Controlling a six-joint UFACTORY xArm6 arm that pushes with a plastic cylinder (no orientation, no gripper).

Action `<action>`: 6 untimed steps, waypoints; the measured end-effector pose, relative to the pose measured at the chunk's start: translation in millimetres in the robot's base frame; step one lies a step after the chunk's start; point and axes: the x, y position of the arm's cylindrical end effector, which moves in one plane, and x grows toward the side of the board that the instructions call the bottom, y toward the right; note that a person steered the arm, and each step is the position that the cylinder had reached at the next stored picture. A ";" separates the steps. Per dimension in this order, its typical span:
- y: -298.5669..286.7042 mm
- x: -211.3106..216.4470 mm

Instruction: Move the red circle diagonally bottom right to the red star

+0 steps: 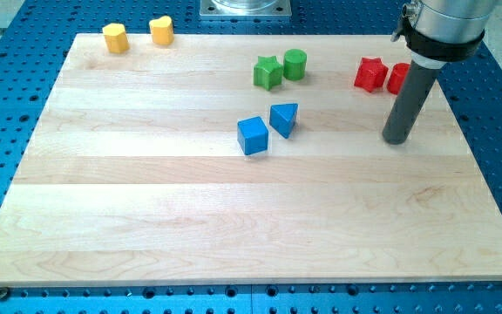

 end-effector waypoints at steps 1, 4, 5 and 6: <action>0.0 0.1; 97.4 -13.9; 113.9 -113.9; 103.4 -139.1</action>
